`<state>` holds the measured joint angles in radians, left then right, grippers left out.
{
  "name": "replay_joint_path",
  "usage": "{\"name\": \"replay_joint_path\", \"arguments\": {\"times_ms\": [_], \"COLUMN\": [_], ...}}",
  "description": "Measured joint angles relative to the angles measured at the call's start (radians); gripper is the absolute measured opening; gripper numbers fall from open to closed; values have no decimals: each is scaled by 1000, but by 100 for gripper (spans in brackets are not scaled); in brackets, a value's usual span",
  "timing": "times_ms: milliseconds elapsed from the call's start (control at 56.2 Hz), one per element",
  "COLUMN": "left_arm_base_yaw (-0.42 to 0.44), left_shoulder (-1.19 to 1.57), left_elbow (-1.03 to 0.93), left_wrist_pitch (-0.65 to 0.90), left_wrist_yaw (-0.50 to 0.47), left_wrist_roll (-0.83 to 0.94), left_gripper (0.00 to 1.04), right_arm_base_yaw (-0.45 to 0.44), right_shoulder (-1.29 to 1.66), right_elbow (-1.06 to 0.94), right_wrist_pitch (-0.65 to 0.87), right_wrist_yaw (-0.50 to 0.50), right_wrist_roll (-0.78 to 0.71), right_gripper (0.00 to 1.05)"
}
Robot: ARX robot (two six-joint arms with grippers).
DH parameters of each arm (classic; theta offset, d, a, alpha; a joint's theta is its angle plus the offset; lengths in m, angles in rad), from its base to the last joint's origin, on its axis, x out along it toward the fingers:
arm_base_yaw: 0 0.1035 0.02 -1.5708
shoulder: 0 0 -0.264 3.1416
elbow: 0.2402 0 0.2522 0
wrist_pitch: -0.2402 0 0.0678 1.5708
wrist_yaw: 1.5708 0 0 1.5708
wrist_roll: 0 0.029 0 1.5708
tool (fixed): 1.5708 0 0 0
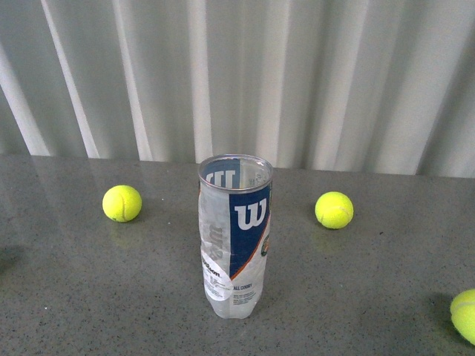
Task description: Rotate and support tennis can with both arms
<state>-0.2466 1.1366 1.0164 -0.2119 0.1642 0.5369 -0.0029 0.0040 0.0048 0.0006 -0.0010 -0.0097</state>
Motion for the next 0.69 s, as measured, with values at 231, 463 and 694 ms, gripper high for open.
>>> {"name": "replay_joint_path", "arguments": {"times_ms": [231,463,694], "left_arm_base_yaw": [233,246,246], "left_shoulder": [-224,-350,-452], "left_elbow": [-451,-691,-813], "left_wrist_pitch": [473,669,684], "left_wrist_yaw": [-147,-164,-166], "left_wrist_roll": [-366,-514,-533], "left_gripper": [77,36,4], "right_arm_base_yaw": [0,0,0], "right_shoulder": [0,0,0], "right_elbow": [0,0,0], "right_wrist_pitch": [0,0,0], "right_wrist_yaw": [0,0,0], "right_wrist_roll": [0,0,0], "right_gripper": [98,98,98]}}
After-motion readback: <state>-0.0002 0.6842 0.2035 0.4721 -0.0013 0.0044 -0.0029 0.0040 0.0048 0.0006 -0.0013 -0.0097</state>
